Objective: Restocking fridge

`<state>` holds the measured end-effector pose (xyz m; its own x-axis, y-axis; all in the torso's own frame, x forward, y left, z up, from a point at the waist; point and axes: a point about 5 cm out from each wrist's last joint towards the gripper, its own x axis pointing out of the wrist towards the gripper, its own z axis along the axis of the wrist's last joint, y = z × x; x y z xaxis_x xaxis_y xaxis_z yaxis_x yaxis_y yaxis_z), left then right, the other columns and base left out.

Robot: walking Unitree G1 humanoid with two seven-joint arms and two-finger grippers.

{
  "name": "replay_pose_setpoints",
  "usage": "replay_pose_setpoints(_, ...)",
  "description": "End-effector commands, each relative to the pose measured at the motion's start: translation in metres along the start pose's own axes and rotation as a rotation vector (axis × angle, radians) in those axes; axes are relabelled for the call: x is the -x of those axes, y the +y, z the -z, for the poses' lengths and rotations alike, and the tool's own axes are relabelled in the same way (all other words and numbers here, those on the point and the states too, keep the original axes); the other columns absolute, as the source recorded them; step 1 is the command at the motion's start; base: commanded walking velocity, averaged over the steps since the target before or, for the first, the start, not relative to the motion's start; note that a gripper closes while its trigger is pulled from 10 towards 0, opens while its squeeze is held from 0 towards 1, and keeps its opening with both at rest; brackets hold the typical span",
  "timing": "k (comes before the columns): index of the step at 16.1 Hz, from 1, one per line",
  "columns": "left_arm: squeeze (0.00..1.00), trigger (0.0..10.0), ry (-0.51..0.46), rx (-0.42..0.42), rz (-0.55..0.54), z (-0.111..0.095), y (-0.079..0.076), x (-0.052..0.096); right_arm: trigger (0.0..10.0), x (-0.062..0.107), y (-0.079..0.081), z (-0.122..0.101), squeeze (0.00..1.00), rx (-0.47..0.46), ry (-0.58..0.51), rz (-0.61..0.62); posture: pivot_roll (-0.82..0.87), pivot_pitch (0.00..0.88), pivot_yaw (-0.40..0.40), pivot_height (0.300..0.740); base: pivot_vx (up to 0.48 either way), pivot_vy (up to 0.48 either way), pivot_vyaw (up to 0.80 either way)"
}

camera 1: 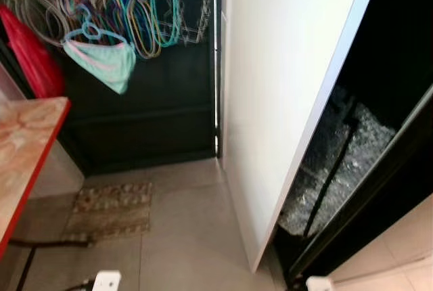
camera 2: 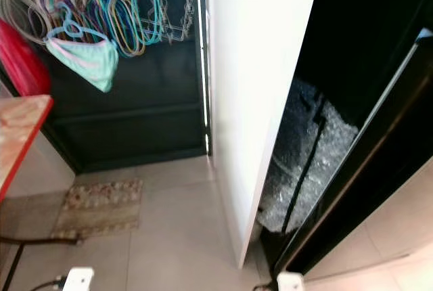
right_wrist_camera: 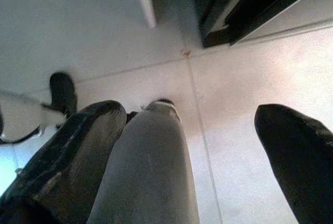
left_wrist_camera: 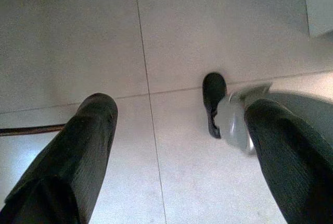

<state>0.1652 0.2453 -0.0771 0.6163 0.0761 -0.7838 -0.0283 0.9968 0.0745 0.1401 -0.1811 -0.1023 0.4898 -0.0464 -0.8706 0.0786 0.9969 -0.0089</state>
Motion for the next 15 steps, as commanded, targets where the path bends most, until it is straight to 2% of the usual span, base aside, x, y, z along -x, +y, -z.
replay_pose_setpoints(1, 0.00, 10.0, 0.038, 0.017, -0.002, 0.0104, -0.0012, 0.0021, 10.0, 0.0000, -0.0057, -0.0023, 0.00, 0.001, -0.005, 0.013, 0.02, 0.050, 0.037, 0.740, -0.240, 0.000, 0.00)
replay_pose_setpoints(4, 0.00, 10.0, 0.039, 0.015, -0.012, 0.0101, -0.0005, 0.0020, 10.0, -0.0001, -0.0055, -0.0035, 0.00, 0.012, -0.010, 0.009, 0.02, 0.049, 0.037, 0.740, 0.000, 0.000, 0.14)
replay_pose_setpoints(15, 0.00, 10.0, 0.037, 0.027, -0.016, 0.0114, -0.0015, 0.0022, 10.0, 0.0000, -0.0065, -0.0034, 0.00, 0.051, -0.006, -0.008, 0.03, 0.055, 0.029, 0.740, 0.000, 0.000, 0.79)
